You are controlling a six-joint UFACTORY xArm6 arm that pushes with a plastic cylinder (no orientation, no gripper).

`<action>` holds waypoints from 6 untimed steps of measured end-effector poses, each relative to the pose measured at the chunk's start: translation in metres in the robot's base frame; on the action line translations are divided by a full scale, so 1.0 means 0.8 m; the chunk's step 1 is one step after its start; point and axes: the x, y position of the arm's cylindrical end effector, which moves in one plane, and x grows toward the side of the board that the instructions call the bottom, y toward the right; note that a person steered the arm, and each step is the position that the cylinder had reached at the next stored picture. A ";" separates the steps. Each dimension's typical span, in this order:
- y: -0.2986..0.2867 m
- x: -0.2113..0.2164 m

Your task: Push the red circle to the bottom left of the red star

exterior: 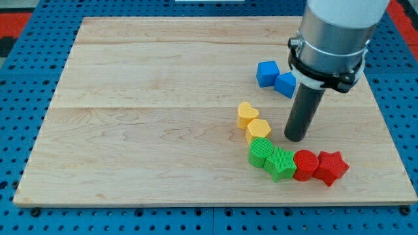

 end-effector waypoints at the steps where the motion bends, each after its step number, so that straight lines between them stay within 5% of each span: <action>1: 0.000 0.011; 6: -0.008 0.045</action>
